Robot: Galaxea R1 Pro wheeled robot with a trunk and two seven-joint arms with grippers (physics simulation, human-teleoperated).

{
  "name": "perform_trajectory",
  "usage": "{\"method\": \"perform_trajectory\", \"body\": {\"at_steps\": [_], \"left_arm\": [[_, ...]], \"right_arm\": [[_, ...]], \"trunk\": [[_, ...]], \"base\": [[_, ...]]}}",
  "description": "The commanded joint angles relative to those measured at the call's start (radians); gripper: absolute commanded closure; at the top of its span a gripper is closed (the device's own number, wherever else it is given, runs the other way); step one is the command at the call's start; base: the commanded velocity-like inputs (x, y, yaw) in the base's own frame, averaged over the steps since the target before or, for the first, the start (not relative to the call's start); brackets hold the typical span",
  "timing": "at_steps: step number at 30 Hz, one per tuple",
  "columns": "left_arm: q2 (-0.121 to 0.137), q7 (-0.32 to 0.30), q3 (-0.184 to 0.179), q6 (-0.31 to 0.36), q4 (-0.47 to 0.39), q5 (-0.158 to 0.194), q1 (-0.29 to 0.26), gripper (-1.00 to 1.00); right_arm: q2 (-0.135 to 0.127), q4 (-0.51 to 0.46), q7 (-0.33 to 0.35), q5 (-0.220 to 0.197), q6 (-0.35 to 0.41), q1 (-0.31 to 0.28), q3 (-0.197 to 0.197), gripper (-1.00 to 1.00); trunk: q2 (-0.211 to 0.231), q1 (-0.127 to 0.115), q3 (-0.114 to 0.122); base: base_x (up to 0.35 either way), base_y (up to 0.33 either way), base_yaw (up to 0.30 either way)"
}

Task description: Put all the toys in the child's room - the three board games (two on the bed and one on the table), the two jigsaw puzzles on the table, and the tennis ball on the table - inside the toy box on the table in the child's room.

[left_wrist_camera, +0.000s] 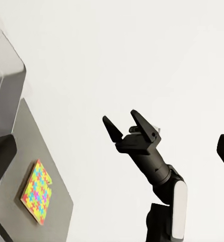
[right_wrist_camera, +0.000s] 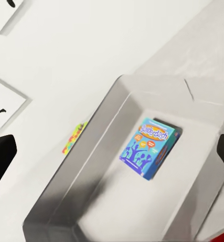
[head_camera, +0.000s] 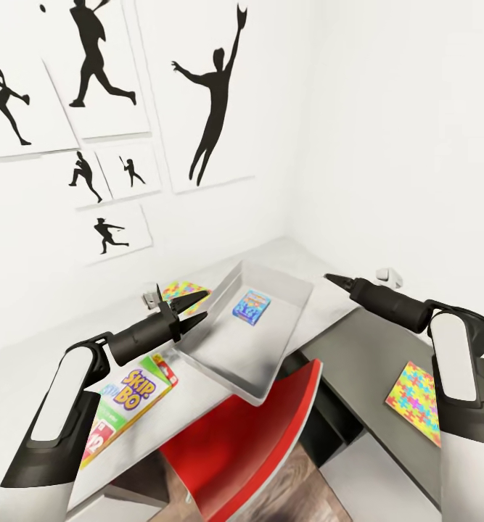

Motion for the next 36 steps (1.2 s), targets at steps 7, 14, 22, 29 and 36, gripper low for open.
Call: {"method": "perform_trajectory", "body": {"at_steps": [7, 14, 22, 29, 36], "left_arm": [[0.0, -0.007, 0.001, 0.004, 0.0, -0.018, -0.001, -1.0], [0.0, -0.007, 0.001, 0.004, 0.0, -0.021, -0.001, -1.0], [0.0, -0.007, 0.001, 0.004, 0.0, -0.022, -0.001, -1.0], [0.0, -0.007, 0.001, 0.004, 0.0, -0.023, -0.001, -1.0], [0.0, -0.007, 0.001, 0.003, 0.0, -0.023, -0.001, -1.0]], "right_arm": [[0.0, 0.0, 0.01, 0.01, 0.005, -0.001, -0.002, -1.0], [-0.001, 0.0, 0.01, 0.009, 0.005, -0.001, -0.002, -1.0], [-0.002, 0.0, 0.01, 0.007, 0.005, -0.002, -0.002, -1.0], [-0.003, 0.0, 0.01, 0.006, 0.005, -0.003, -0.003, -1.0], [-0.004, 0.0, 0.01, 0.005, 0.005, -0.003, -0.003, -1.0]], "trunk": [[-0.002, 0.001, 0.01], [-0.002, 0.001, 0.021], [-0.002, 0.001, 0.034], [-0.002, 0.001, 0.045], [-0.002, 0.001, 0.056]], "base": [[0.0, 0.0, -0.154], [0.0, 0.0, -0.154], [0.0, 0.0, -0.156], [0.0, 0.0, -0.156], [0.0, 0.0, -0.156]]}}
